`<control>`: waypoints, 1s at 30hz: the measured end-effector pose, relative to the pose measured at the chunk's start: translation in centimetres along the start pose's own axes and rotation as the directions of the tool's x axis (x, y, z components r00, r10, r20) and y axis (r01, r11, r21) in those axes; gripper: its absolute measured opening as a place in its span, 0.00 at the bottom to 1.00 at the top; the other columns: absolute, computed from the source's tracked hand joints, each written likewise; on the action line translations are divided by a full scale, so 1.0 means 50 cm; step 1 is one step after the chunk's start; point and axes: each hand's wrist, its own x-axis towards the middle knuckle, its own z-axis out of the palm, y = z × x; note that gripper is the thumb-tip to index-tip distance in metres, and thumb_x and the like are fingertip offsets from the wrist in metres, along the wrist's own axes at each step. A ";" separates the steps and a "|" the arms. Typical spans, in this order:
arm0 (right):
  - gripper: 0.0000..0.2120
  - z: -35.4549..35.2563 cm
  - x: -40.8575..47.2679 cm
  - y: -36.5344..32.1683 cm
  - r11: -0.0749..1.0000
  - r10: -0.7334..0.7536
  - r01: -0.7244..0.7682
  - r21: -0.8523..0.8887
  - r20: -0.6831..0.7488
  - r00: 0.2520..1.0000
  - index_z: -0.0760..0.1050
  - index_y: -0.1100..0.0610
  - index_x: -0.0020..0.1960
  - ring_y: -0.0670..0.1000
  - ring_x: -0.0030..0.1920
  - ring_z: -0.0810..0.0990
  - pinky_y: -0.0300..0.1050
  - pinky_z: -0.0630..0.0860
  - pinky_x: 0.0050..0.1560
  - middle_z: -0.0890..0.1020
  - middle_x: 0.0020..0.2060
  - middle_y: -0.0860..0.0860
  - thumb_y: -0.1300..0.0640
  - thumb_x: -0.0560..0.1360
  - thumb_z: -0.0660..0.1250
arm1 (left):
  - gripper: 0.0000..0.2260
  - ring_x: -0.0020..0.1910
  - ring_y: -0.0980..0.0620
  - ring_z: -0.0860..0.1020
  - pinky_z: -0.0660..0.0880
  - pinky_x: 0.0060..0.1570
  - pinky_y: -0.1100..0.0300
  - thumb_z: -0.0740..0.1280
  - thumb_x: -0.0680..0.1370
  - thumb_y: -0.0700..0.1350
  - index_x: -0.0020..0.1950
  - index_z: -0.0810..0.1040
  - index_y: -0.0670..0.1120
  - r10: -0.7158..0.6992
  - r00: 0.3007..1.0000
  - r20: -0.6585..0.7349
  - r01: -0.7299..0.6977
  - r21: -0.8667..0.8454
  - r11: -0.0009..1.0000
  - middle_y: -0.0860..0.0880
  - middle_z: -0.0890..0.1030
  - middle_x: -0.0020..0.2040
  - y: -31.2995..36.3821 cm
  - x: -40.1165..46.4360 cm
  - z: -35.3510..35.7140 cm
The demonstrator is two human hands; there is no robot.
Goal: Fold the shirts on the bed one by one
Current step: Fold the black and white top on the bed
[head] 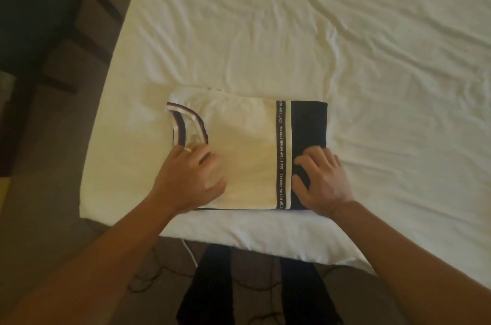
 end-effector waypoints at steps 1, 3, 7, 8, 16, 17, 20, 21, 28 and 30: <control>0.20 0.005 0.027 -0.011 0.999 0.009 -0.009 -0.039 -0.004 1.000 0.76 0.57 0.59 0.57 0.52 0.74 0.53 0.74 0.51 0.76 0.57 0.55 0.44 0.77 0.59 | 0.24 0.49 0.39 0.78 0.72 0.46 0.47 0.60 0.78 0.61 0.59 0.79 0.42 -0.037 0.999 0.003 0.037 0.027 0.999 0.42 0.79 0.54 0.001 0.025 0.002; 0.28 0.015 0.075 -0.026 0.990 0.071 -0.056 -0.130 0.111 0.991 0.68 0.52 0.73 0.61 0.68 0.68 0.59 0.70 0.63 0.69 0.71 0.56 0.39 0.79 0.54 | 0.29 0.61 0.37 0.75 0.72 0.54 0.43 0.57 0.79 0.65 0.70 0.74 0.45 -0.121 0.989 0.088 0.114 0.085 0.990 0.40 0.75 0.66 -0.002 0.067 0.019; 0.33 0.044 0.110 -0.001 0.963 0.186 -0.104 -0.250 0.333 0.924 0.41 0.39 0.81 0.57 0.81 0.43 0.60 0.52 0.76 0.42 0.82 0.49 0.29 0.80 0.40 | 0.33 0.73 0.34 0.66 0.69 0.63 0.38 0.53 0.77 0.67 0.78 0.63 0.52 -0.261 0.930 0.259 0.233 0.135 0.963 0.41 0.64 0.77 -0.018 0.114 0.051; 0.33 0.046 0.108 0.009 0.961 0.199 -0.113 -0.253 0.348 0.916 0.38 0.38 0.80 0.56 0.81 0.40 0.59 0.50 0.77 0.39 0.81 0.48 0.28 0.79 0.38 | 0.32 0.73 0.34 0.64 0.68 0.64 0.37 0.54 0.77 0.65 0.78 0.62 0.53 -0.279 0.920 0.277 0.253 0.128 0.959 0.42 0.63 0.77 -0.018 0.122 0.053; 0.34 0.022 0.066 -0.002 0.817 0.561 -0.576 0.034 0.190 0.806 0.49 0.44 0.80 0.59 0.77 0.51 0.64 0.58 0.74 0.50 0.80 0.50 0.34 0.80 0.54 | 0.29 0.66 0.35 0.69 0.71 0.59 0.40 0.67 0.76 0.63 0.68 0.68 0.44 -0.929 0.323 0.181 0.939 -0.185 0.290 0.39 0.70 0.67 -0.005 0.050 0.023; 0.34 0.018 0.065 -0.003 0.763 0.621 -0.641 0.086 0.178 0.764 0.51 0.45 0.80 0.60 0.74 0.56 0.64 0.64 0.71 0.55 0.78 0.52 0.35 0.79 0.59 | 0.30 0.65 0.35 0.70 0.73 0.60 0.40 0.67 0.76 0.63 0.68 0.67 0.44 -0.938 0.232 0.257 0.953 -0.253 0.166 0.39 0.70 0.66 -0.010 0.046 0.023; 0.35 0.012 0.073 -0.008 0.472 0.781 -0.802 0.366 0.249 0.573 0.55 0.47 0.78 0.59 0.67 0.71 0.63 0.75 0.63 0.68 0.71 0.55 0.41 0.77 0.67 | 0.27 0.56 0.41 0.77 0.77 0.52 0.46 0.70 0.74 0.59 0.65 0.67 0.45 -0.875 0.146 0.461 0.865 -0.489 -0.113 0.43 0.76 0.60 -0.029 0.060 0.018; 0.34 0.008 0.079 -0.008 0.338 0.816 -0.828 0.447 0.300 0.495 0.58 0.49 0.76 0.59 0.64 0.75 0.62 0.77 0.61 0.72 0.68 0.54 0.42 0.76 0.69 | 0.26 0.52 0.43 0.78 0.77 0.46 0.50 0.71 0.73 0.57 0.64 0.68 0.45 -0.837 0.147 0.527 0.825 -0.532 -0.190 0.44 0.78 0.57 -0.036 0.066 0.009; 0.14 -0.039 0.101 0.010 0.050 0.679 -0.852 0.522 0.608 0.412 0.73 0.55 0.60 0.56 0.54 0.80 0.57 0.77 0.60 0.82 0.53 0.55 0.55 0.76 0.71 | 0.09 0.45 0.43 0.82 0.76 0.47 0.54 0.71 0.77 0.44 0.55 0.81 0.42 -0.595 0.325 0.735 0.844 -0.509 -0.168 0.41 0.84 0.50 -0.038 0.075 -0.058; 0.18 -0.054 0.097 0.010 0.137 0.635 -0.864 0.485 0.626 0.452 0.71 0.55 0.64 0.56 0.55 0.80 0.58 0.78 0.59 0.81 0.55 0.55 0.57 0.75 0.71 | 0.08 0.46 0.43 0.82 0.77 0.48 0.54 0.68 0.77 0.40 0.56 0.81 0.42 -0.596 0.382 0.707 0.841 -0.533 -0.092 0.41 0.84 0.50 -0.017 0.073 -0.081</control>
